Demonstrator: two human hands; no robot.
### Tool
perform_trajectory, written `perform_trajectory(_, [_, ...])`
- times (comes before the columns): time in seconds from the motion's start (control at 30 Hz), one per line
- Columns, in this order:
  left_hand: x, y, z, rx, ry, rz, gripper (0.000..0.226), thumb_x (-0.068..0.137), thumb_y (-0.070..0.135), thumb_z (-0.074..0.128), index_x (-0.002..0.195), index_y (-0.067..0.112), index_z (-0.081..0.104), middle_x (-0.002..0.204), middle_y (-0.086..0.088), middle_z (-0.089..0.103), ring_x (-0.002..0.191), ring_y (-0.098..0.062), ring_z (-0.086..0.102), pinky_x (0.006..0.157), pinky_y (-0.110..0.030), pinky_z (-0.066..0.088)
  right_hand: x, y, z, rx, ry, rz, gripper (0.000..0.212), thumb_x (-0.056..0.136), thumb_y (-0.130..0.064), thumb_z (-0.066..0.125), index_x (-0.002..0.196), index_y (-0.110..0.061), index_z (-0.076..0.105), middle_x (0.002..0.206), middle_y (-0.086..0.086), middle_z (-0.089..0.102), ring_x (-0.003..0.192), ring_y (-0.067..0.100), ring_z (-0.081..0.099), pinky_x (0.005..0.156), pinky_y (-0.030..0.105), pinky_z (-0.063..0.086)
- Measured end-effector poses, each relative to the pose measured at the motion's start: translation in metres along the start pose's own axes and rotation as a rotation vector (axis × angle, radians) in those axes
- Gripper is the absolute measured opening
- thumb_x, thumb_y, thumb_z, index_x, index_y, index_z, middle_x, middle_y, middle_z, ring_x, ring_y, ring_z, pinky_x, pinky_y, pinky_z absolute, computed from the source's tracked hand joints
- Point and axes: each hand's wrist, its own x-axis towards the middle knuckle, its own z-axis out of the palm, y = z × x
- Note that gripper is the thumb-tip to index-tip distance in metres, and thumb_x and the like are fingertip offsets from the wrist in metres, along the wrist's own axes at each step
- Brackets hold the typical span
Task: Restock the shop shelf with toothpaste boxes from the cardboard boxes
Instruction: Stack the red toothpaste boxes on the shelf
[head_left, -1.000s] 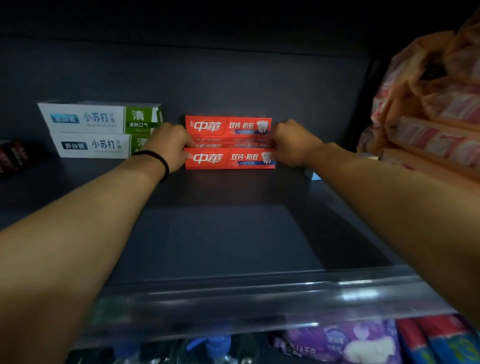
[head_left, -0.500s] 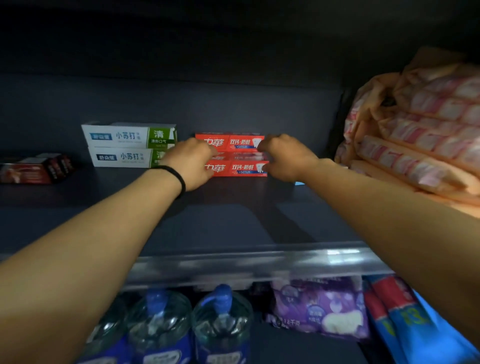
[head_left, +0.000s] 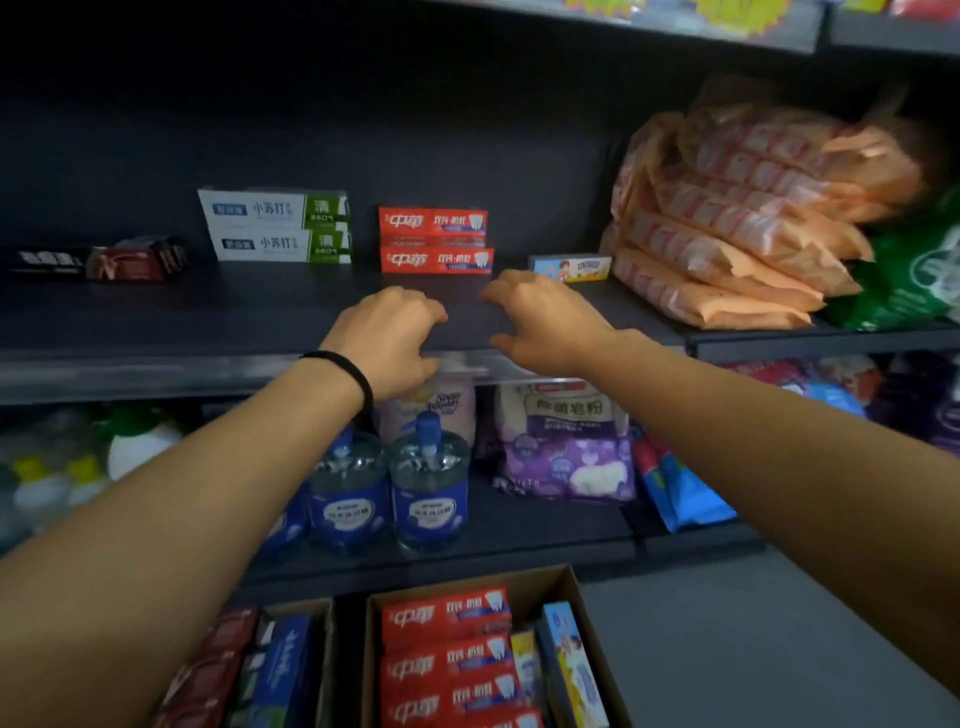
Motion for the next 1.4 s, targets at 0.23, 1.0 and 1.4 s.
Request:
perform_trajectory(0.23, [-0.064, 0.036, 0.064, -0.053, -0.106, 0.01, 0.037, 0.082, 0.03, 0.064, 0.116, 0.016, 0.059, 0.118, -0.004, 0.059, 0.112, -0.026, 0.052, 0.085, -0.042, 0.05, -0.086, -0.018, 0.057, 0.076, -0.076, -0.037, 0.047, 0.082, -0.019, 0.061, 0.126, -0.007, 0.053, 0.121, 0.013, 0.053, 0.115, 0.032, 0.049, 0.085, 0.046, 0.049])
perform_trajectory(1.0, [-0.157, 0.021, 0.312, -0.218, -0.594, -0.131, 0.036, 0.084, 0.022, 0.059, 0.119, 0.019, 0.057, 0.123, 0.001, 0.058, 0.114, -0.02, 0.049, 0.091, -0.034, 0.047, -0.163, -0.033, 0.341, 0.239, -0.589, 0.009, 0.042, 0.089, -0.022, 0.058, 0.128, -0.012, 0.049, 0.125, 0.007, 0.051, 0.118, 0.024, 0.048, 0.089, 0.036, 0.045])
perform_trajectory(1.4, [-0.16, 0.017, 0.317, -0.244, -0.575, -0.123, 0.04, 0.086, 0.028, 0.061, 0.125, 0.019, 0.055, 0.129, 0.003, 0.055, 0.12, -0.018, 0.046, 0.095, -0.033, 0.045, -0.17, -0.048, 0.358, 0.172, -0.603, 0.012, 0.056, 0.087, -0.034, 0.065, 0.135, -0.013, 0.044, 0.134, 0.007, 0.045, 0.123, 0.021, 0.043, 0.104, 0.034, 0.037])
